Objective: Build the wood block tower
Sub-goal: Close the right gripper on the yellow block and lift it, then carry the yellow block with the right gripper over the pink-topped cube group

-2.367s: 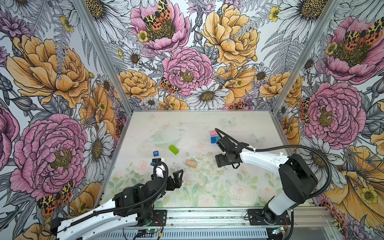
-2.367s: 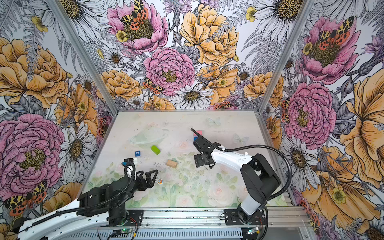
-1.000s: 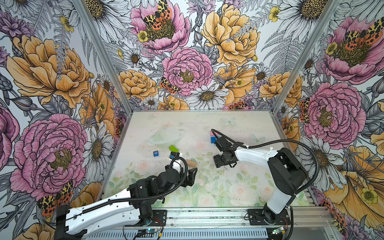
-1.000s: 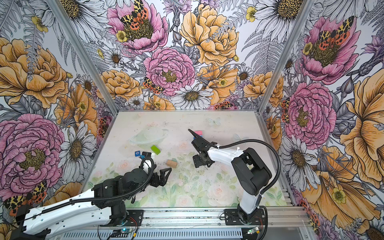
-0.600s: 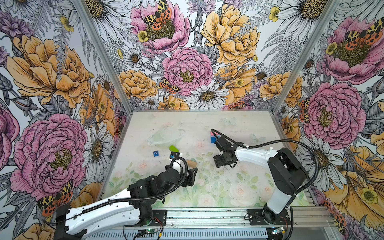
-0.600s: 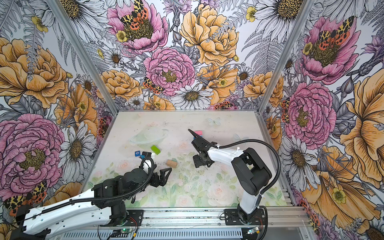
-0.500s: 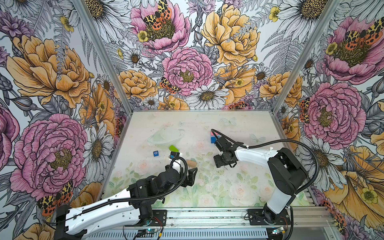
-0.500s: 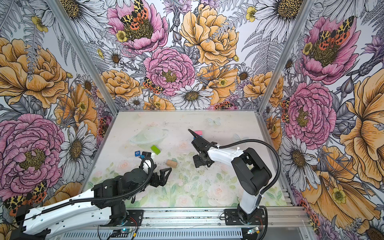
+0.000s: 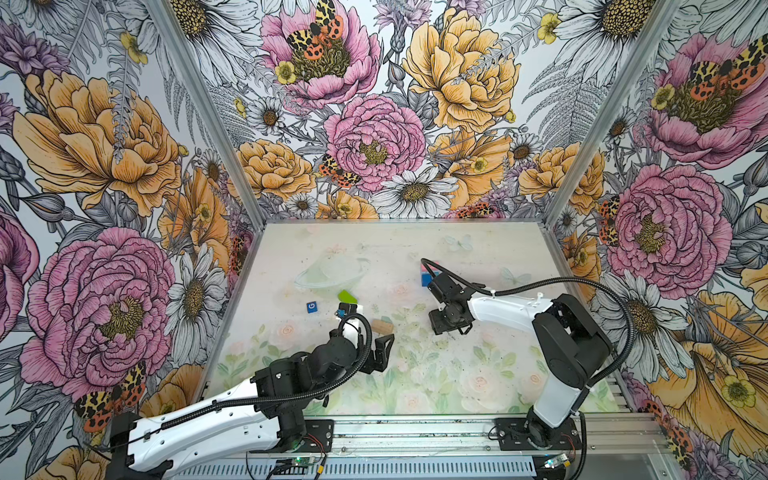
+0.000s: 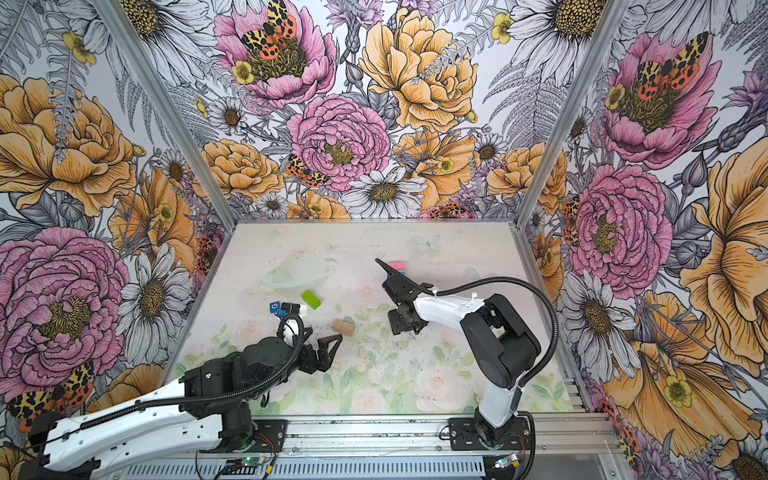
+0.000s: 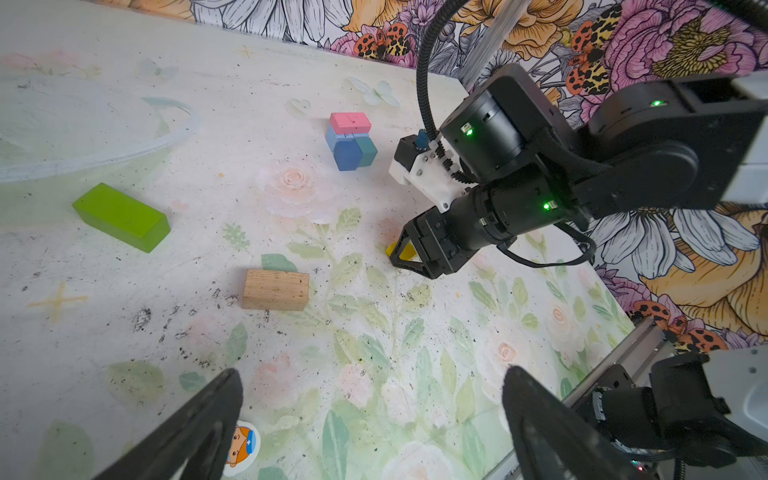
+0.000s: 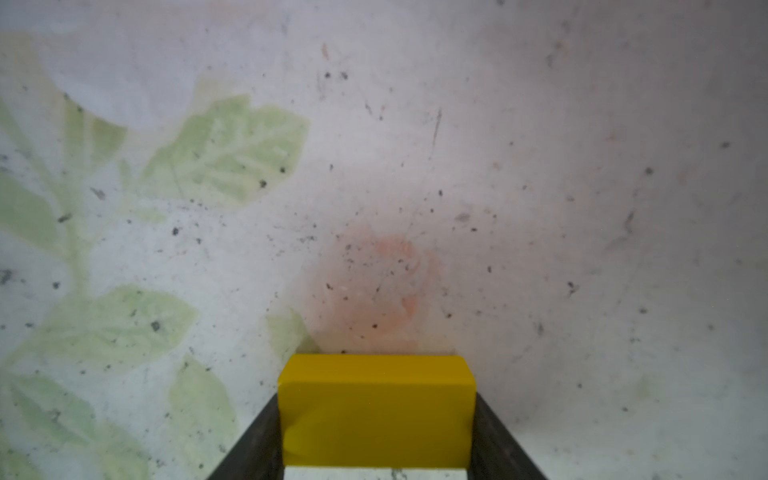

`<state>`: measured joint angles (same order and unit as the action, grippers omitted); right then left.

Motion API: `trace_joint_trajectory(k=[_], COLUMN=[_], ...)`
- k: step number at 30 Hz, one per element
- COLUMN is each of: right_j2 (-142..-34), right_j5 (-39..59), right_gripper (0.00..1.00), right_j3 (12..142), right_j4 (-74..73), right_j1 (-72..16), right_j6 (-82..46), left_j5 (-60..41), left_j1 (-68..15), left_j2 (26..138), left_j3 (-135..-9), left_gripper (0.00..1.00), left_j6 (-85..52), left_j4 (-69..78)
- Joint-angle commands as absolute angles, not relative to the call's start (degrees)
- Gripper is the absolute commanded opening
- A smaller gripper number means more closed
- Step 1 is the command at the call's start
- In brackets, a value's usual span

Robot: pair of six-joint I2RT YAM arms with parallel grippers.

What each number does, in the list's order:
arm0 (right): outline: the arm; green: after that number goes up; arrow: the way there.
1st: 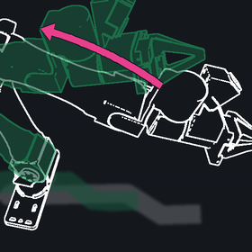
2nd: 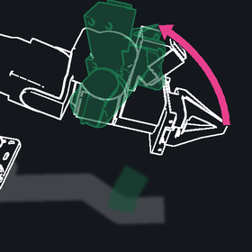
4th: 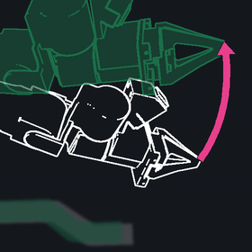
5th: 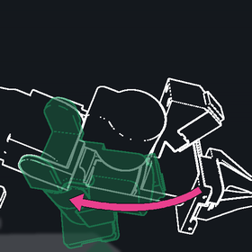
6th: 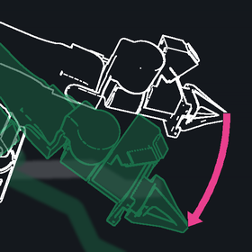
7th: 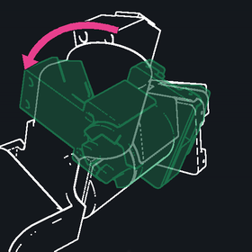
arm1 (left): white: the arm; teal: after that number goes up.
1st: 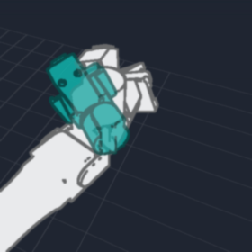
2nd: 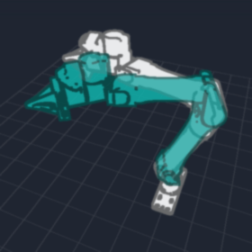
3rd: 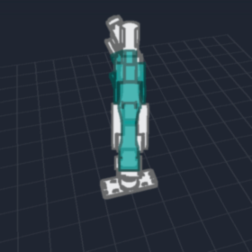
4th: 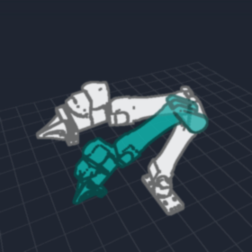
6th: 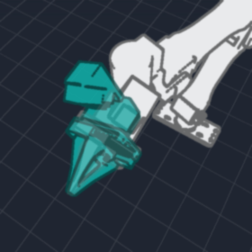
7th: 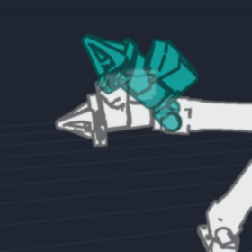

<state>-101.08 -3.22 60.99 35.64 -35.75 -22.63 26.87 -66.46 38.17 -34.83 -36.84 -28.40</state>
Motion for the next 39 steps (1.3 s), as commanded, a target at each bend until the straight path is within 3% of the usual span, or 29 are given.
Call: trace_joint_trajectory(k=[1,18,32,39], right_j2=[-101.12,-104.69,-117.84,-122.28], right_j5=[-4.91,-9.50,-9.07,-7.91], right_gripper=[0.57,0.55,0.55,0.56], right_j3=[63.33,79.39,96.96,102.63], right_j4=[36.59,42.34,46.62,47.84], right_j1=[-35.51,-34.70,-30.99,-29.44], right_j6=[-22.54,-26.22,-27.50,-27.44], left_j5=[25.93,23.73,5.11,0.11], left_j1=[-65.81,-61.36,-43.15,-38.66], left_j2=[37.19,36.55,47.65,53.11], left_j3=[-35.16,-35.67,-44.15,-45.83], left_gripper=[0.99,0.99,0.99,0.99], left_j6=[-35.25,-32.10,-23.02,-21.37], left_j4=[-27.53,-27.51,-23.64,-21.47])
